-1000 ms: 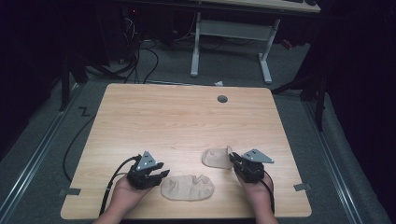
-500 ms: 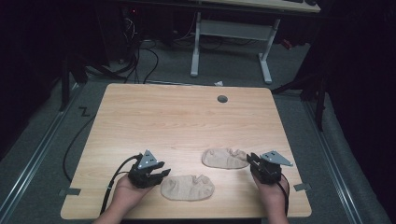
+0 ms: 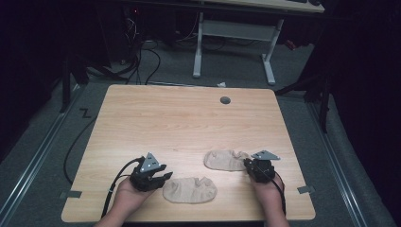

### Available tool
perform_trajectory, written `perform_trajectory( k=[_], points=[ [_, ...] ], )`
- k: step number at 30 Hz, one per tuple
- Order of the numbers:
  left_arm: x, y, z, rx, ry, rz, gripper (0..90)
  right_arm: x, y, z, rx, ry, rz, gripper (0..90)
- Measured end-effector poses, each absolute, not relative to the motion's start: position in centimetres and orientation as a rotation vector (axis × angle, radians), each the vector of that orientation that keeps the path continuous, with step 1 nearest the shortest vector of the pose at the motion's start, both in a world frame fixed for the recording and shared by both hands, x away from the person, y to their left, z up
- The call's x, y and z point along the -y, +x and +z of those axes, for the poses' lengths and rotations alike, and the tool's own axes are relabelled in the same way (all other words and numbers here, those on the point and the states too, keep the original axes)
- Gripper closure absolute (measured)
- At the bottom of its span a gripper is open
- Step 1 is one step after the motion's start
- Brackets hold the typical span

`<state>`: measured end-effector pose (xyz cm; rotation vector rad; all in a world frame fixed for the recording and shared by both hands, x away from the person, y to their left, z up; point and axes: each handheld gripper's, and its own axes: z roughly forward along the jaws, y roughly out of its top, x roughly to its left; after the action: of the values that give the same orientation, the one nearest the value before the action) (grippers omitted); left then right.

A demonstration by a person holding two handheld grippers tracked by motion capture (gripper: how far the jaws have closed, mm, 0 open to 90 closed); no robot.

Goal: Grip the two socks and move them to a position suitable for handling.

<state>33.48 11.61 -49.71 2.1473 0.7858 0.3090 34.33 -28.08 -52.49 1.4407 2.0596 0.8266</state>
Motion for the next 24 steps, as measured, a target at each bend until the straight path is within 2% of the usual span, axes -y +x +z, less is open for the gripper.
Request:
perform_trajectory(
  k=[10, 24],
  points=[
    [-12.3, 33.5, -49.8, -0.815, 2.137, 0.306, 60.1, 27.1, 34.6, -52.5, -2.084, 1.419, 0.836, 85.1],
    [-14.5, 32.7, -49.9, -0.880, 2.115, 0.338, 60.0, 23.5, 35.6, -52.6, -2.163, 1.304, 0.846, 85.0]
  ],
)
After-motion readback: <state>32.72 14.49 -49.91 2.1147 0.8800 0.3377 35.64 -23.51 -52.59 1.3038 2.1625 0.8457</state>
